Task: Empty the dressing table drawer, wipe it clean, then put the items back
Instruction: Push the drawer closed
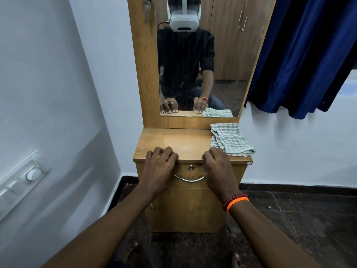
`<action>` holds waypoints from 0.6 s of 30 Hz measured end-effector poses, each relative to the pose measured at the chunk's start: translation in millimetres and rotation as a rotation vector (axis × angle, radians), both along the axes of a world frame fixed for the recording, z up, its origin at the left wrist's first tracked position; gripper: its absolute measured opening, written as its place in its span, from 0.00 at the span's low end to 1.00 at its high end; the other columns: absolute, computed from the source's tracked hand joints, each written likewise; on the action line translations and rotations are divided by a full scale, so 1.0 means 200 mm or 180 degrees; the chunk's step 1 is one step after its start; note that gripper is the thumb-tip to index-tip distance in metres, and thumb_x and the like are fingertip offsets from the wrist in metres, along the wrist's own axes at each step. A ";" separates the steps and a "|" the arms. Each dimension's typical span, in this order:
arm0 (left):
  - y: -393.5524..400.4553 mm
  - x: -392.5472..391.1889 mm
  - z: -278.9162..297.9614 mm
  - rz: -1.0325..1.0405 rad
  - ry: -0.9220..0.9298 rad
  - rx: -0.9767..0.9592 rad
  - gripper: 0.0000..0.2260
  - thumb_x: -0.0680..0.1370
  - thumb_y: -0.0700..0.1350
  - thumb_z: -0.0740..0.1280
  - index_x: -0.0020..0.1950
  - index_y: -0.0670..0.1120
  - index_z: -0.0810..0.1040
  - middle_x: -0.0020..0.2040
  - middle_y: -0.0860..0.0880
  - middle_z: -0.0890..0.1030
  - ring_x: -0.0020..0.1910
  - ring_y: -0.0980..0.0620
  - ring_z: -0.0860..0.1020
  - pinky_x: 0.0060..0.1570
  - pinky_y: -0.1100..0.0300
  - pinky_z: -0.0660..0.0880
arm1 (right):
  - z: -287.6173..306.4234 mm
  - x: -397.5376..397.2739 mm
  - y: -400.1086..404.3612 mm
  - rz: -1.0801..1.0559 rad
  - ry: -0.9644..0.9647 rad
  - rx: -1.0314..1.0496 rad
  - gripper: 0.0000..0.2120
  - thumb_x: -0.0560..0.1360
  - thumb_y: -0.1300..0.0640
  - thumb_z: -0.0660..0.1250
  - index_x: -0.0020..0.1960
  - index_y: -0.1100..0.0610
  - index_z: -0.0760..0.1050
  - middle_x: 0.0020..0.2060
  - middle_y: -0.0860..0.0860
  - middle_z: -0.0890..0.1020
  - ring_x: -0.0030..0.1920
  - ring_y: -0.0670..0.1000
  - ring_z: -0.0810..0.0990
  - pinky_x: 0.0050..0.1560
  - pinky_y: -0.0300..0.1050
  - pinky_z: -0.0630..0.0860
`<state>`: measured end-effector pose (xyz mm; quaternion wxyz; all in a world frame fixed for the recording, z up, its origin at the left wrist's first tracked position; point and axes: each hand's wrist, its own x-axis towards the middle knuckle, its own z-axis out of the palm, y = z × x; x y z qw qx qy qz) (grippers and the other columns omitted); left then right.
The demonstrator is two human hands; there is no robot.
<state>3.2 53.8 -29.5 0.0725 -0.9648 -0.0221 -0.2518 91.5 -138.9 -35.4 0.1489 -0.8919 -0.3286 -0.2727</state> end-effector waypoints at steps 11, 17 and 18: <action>-0.03 -0.02 0.00 0.0054 0.0107 -0.0163 0.22 0.64 0.43 0.81 0.55 0.47 0.79 0.53 0.45 0.79 0.50 0.45 0.78 0.47 0.48 0.77 | 0.02 -0.05 0.00 -0.0025 0.0107 -0.0177 0.12 0.68 0.68 0.75 0.48 0.56 0.79 0.45 0.53 0.78 0.44 0.54 0.76 0.44 0.49 0.79; -0.04 -0.08 0.10 -0.0156 0.0012 -0.0119 0.22 0.82 0.61 0.54 0.61 0.48 0.79 0.59 0.46 0.79 0.56 0.47 0.79 0.59 0.48 0.77 | 0.14 -0.19 -0.08 0.0179 0.0409 -0.0196 0.25 0.81 0.50 0.61 0.75 0.59 0.70 0.69 0.57 0.77 0.69 0.55 0.76 0.71 0.49 0.72; -0.06 -0.09 0.15 -0.0144 -0.0125 -0.0133 0.26 0.83 0.61 0.50 0.64 0.47 0.79 0.62 0.44 0.80 0.59 0.45 0.81 0.60 0.47 0.77 | 0.18 -0.22 -0.08 0.0140 0.0322 -0.0065 0.26 0.82 0.48 0.57 0.76 0.60 0.69 0.70 0.57 0.76 0.71 0.56 0.75 0.72 0.49 0.71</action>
